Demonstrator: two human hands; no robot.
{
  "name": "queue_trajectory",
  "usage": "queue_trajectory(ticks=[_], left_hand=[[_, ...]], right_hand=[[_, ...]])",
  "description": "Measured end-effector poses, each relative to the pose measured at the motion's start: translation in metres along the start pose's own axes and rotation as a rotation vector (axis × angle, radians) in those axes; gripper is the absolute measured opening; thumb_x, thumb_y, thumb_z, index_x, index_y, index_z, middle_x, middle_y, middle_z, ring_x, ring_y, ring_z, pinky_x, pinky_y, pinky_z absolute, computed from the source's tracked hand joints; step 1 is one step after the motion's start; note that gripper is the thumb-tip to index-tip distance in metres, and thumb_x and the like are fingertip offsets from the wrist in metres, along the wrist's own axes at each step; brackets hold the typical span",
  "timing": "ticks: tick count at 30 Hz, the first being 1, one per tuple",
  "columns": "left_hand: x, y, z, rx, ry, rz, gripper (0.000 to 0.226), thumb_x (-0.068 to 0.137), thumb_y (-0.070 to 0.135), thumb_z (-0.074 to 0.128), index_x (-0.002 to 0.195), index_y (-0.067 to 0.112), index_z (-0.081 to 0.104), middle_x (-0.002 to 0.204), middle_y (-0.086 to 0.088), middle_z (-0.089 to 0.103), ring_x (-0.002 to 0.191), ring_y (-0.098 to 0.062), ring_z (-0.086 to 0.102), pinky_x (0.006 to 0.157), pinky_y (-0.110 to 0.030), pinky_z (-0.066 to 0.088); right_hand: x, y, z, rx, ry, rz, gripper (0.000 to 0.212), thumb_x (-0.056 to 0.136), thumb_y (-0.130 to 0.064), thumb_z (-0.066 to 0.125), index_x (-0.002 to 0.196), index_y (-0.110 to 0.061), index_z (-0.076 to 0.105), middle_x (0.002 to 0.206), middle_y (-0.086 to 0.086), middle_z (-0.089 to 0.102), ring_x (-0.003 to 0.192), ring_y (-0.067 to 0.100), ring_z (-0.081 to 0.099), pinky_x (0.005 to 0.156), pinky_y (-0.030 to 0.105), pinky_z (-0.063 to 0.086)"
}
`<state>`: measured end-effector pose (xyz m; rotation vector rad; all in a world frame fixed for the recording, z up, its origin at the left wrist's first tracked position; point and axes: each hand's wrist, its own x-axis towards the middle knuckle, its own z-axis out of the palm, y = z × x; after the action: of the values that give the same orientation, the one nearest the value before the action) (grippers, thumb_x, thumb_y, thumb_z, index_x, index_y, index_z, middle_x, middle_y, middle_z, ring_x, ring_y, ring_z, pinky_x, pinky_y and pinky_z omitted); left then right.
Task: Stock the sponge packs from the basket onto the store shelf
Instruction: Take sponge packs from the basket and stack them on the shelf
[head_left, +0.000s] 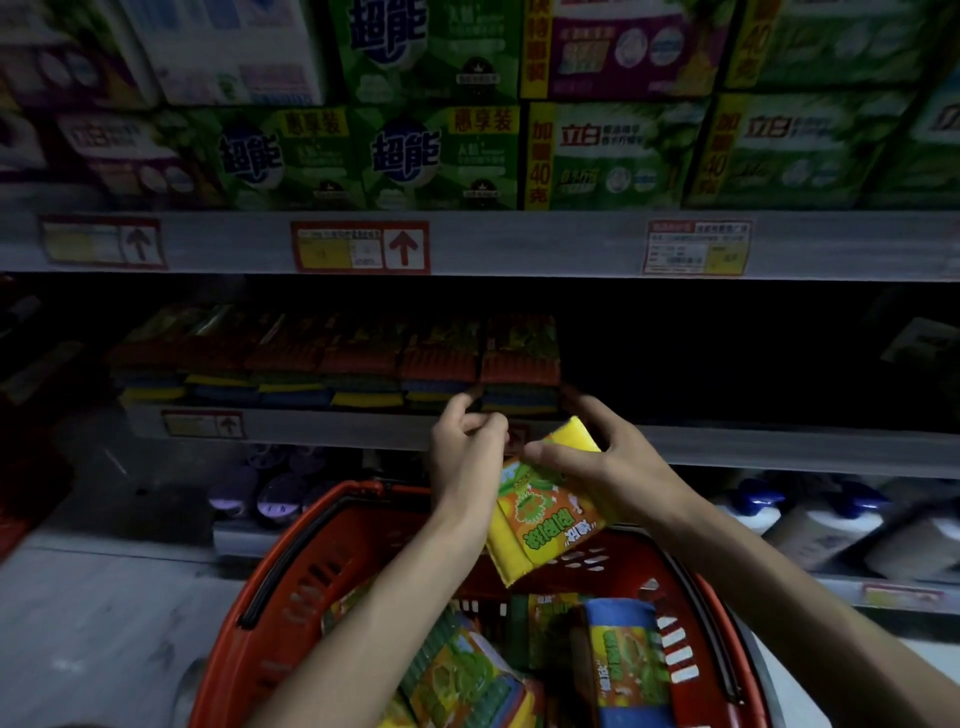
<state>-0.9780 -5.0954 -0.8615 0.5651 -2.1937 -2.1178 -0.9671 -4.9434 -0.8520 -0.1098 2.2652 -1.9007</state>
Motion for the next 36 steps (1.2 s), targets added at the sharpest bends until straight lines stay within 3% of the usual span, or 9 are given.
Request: queue_trajectory(ticks=[5, 8, 10, 17, 22, 25, 28, 32, 36], left_hand=[[-0.004, 0.003, -0.01, 0.05, -0.022, 0.021, 0.039, 0.098, 0.015, 0.06, 0.136, 0.02, 0.058, 0.111, 0.002, 0.072, 0.1, -0.013, 0.069, 0.077, -0.028, 0.05], [-0.014, 0.007, -0.021, 0.092, -0.061, 0.036, 0.024, 0.101, 0.017, 0.058, 0.122, 0.025, 0.066, 0.114, 0.003, 0.071, 0.101, -0.011, 0.068, 0.075, -0.024, 0.048], [-0.022, 0.013, -0.03, 0.115, -0.095, 0.042, 0.02, 0.103, 0.018, 0.056, 0.116, 0.027, 0.068, 0.115, 0.004, 0.069, 0.105, -0.011, 0.066, 0.076, -0.022, 0.048], [-0.062, 0.033, -0.054, 0.159, -0.203, -0.145, 0.015, 0.102, 0.036, 0.058, 0.115, 0.032, 0.066, 0.116, 0.005, 0.069, 0.101, -0.012, 0.068, 0.08, -0.033, 0.049], [-0.075, 0.032, -0.05, 0.056, -0.402, -0.483, 0.068, 0.077, 0.079, 0.059, 0.12, 0.027, 0.068, 0.115, -0.009, 0.075, 0.098, -0.028, 0.076, 0.094, -0.049, 0.058], [-0.077, 0.029, -0.044, -0.186, -0.471, -0.537, 0.066, 0.081, 0.074, 0.06, 0.122, 0.024, 0.072, 0.113, -0.019, 0.076, 0.104, -0.038, 0.073, 0.099, -0.056, 0.055], [-0.076, 0.028, -0.044, -0.395, -0.49, -0.54, 0.06, 0.088, 0.064, 0.062, 0.126, 0.019, 0.071, 0.12, -0.022, 0.072, 0.113, -0.042, 0.069, 0.101, -0.057, 0.052], [-0.072, 0.025, -0.04, -0.504, -0.432, -0.543, 0.057, 0.088, 0.053, 0.068, 0.128, 0.012, 0.069, 0.122, -0.023, 0.071, 0.116, -0.042, 0.067, 0.105, -0.058, 0.049], [-0.068, 0.022, -0.035, -0.587, -0.246, -0.356, 0.05, 0.088, 0.027, 0.07, 0.134, 0.011, 0.061, 0.124, -0.023, 0.07, 0.113, -0.032, 0.068, 0.095, -0.051, 0.057]], right_hand=[[-0.007, -0.001, -0.004, -0.112, 0.028, 0.012, 0.074, 0.073, -0.044, 0.084, 0.137, -0.039, 0.046, 0.117, -0.006, 0.069, 0.09, 0.014, 0.076, 0.078, 0.031, 0.064], [-0.017, -0.003, -0.011, -0.311, 0.129, 0.011, 0.109, 0.062, -0.07, 0.079, 0.155, -0.032, 0.036, 0.14, -0.003, 0.058, 0.115, 0.016, 0.066, 0.093, 0.04, 0.06], [-0.024, -0.005, -0.016, -0.333, 0.203, -0.004, 0.117, 0.057, -0.078, 0.077, 0.155, -0.03, 0.036, 0.147, 0.0, 0.054, 0.124, 0.017, 0.06, 0.098, 0.044, 0.058], [-0.063, -0.021, -0.024, -0.349, 0.338, -0.186, 0.112, 0.057, -0.074, 0.077, 0.154, -0.041, 0.03, 0.141, -0.015, 0.052, 0.124, 0.007, 0.058, 0.099, 0.039, 0.057], [-0.079, -0.022, -0.017, -0.644, 0.267, -0.588, 0.102, 0.073, -0.053, 0.082, 0.158, -0.034, 0.029, 0.139, -0.017, 0.052, 0.129, 0.01, 0.054, 0.106, 0.04, 0.049], [-0.079, -0.017, -0.014, -0.862, 0.18, -0.86, 0.091, 0.083, -0.04, 0.081, 0.156, -0.02, 0.031, 0.144, -0.009, 0.048, 0.135, 0.015, 0.048, 0.117, 0.042, 0.036], [-0.077, -0.012, -0.009, -0.986, 0.188, -1.03, 0.076, 0.092, -0.039, 0.073, 0.153, -0.016, 0.035, 0.143, 0.0, 0.055, 0.132, 0.023, 0.055, 0.115, 0.047, 0.039], [-0.083, -0.014, -0.012, -0.974, 0.152, -0.944, 0.079, 0.091, -0.051, 0.072, 0.154, -0.018, 0.038, 0.153, -0.003, 0.049, 0.147, 0.022, 0.041, 0.121, 0.051, 0.031], [-0.088, -0.015, -0.009, -0.44, 0.3, -0.526, 0.068, 0.095, -0.057, 0.051, 0.156, -0.029, 0.037, 0.163, -0.012, 0.035, 0.153, 0.012, 0.028, 0.123, 0.044, 0.027]])
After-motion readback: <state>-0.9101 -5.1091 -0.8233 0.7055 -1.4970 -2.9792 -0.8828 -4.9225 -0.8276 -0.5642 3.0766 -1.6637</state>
